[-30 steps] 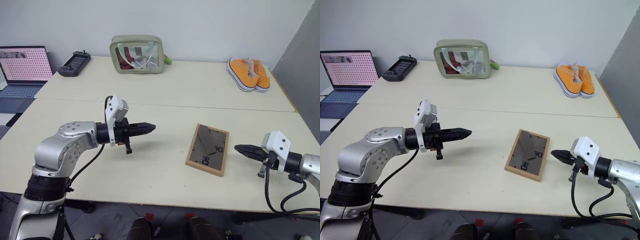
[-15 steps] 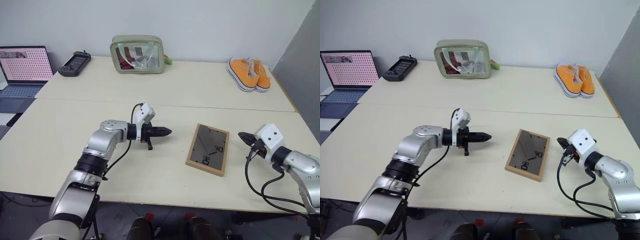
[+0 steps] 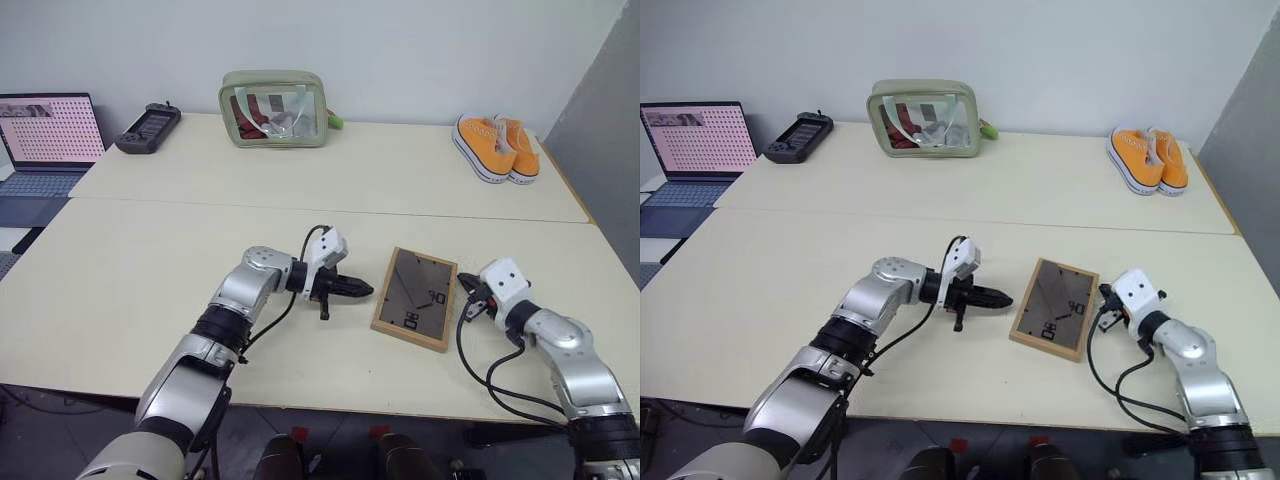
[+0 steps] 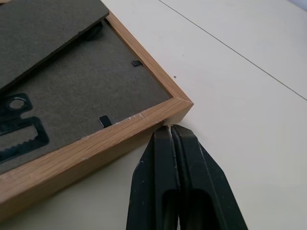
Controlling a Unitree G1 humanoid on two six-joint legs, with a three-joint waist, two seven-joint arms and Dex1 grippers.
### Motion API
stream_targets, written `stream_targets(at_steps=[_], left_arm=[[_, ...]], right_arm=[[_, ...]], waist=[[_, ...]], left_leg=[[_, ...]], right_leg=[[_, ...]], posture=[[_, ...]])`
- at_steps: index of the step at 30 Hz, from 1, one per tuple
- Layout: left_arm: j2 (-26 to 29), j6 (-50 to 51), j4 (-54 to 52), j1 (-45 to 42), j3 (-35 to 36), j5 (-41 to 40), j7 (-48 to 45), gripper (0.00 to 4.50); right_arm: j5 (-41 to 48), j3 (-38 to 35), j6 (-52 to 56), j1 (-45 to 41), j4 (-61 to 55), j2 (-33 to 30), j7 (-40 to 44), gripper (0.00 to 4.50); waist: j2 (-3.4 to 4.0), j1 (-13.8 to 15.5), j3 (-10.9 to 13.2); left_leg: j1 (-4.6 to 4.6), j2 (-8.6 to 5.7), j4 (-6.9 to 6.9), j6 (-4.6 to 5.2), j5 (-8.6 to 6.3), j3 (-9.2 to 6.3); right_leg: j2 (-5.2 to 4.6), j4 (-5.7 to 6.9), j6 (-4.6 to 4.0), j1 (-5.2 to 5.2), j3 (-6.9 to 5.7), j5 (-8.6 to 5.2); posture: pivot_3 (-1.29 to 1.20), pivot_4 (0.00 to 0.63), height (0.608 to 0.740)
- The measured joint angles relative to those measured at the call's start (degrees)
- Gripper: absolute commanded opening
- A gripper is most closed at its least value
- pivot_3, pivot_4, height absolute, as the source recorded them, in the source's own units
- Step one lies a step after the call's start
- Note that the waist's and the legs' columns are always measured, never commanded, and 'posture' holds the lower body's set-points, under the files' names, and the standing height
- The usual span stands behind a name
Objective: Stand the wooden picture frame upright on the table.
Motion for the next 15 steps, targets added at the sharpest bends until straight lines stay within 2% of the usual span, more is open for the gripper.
stream_targets(at_steps=[15], left_arm=[[1.5,-0.4,0.1,1.0,1.3,1.5,0.7,0.00]], right_arm=[[-1.7,2.5,-1.9,-3.2,3.6,1.5,0.1,0.04]], waist=[[0.00,-0.2,0.0]], left_leg=[[-0.01,0.00,-0.01,0.00,0.00,-0.03]], right_leg=[[0.00,0.02,0.00,0.00,-0.02,0.00]], posture=[[0.00,0.150,0.740]])
